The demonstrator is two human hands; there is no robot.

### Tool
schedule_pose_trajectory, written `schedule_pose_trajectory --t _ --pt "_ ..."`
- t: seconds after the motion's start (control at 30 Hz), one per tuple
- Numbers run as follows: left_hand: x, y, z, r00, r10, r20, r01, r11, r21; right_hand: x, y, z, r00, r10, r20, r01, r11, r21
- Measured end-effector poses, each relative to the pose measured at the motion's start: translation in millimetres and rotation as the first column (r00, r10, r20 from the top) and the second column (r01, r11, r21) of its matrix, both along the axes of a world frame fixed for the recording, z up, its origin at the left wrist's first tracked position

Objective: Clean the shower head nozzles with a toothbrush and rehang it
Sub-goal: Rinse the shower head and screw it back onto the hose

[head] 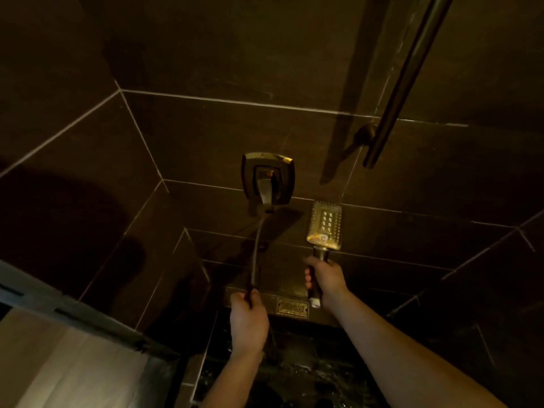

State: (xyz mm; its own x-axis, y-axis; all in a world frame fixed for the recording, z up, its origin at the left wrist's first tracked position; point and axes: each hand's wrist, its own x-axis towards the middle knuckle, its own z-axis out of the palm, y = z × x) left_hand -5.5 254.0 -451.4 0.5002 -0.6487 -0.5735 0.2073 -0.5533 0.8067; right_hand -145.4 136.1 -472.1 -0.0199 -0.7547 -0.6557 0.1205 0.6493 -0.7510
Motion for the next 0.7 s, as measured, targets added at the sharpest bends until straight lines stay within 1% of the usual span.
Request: schedule_pose_trajectory --t 0.07,0.1,0.17,0.23,0.27,0.33,0.43,0.6,0.7 --pt "12 -1 -1 0.996 0.089 -0.017 -0.088 0.996 0.022 13 -17 11 0.985 0.143 -0.093 -0.155 0.978 -0.138" --pt "18 -1 -2 0.995 0.102 -0.005 -0.102 0.995 0.018 20 -28 18 0.96 0.231 -0.16 -0.261 0.942 -0.208" --pt "27 -2 -5 0.994 0.106 0.039 -0.106 0.994 0.001 37 -58 29 0.86 0.397 -0.32 -0.488 0.823 -0.29" --pt "33 -6 -7 0.988 0.14 0.071 -0.142 0.99 0.014 58 -90 34 0.737 0.517 -0.436 -0.659 0.693 -0.291" --pt "35 -9 -8 0.984 0.161 0.082 -0.163 0.986 0.024 67 -104 34 0.686 0.552 -0.474 -0.712 0.642 -0.284" --pt "40 -15 -12 0.976 0.194 0.104 -0.198 0.979 0.036 84 -129 27 0.607 0.603 -0.518 -0.783 0.567 -0.256" --pt "47 -23 -15 0.967 0.208 0.148 -0.213 0.977 0.022 96 -159 8 0.514 0.622 -0.592 -0.843 0.495 -0.212" --pt "60 -32 -11 0.952 0.235 0.198 -0.243 0.97 0.02 104 -198 -13 0.459 0.602 -0.654 -0.872 0.448 -0.199" --pt "71 -40 -5 0.944 0.247 0.219 -0.256 0.967 0.015 120 -214 -23 0.404 0.606 -0.685 -0.899 0.4 -0.177"
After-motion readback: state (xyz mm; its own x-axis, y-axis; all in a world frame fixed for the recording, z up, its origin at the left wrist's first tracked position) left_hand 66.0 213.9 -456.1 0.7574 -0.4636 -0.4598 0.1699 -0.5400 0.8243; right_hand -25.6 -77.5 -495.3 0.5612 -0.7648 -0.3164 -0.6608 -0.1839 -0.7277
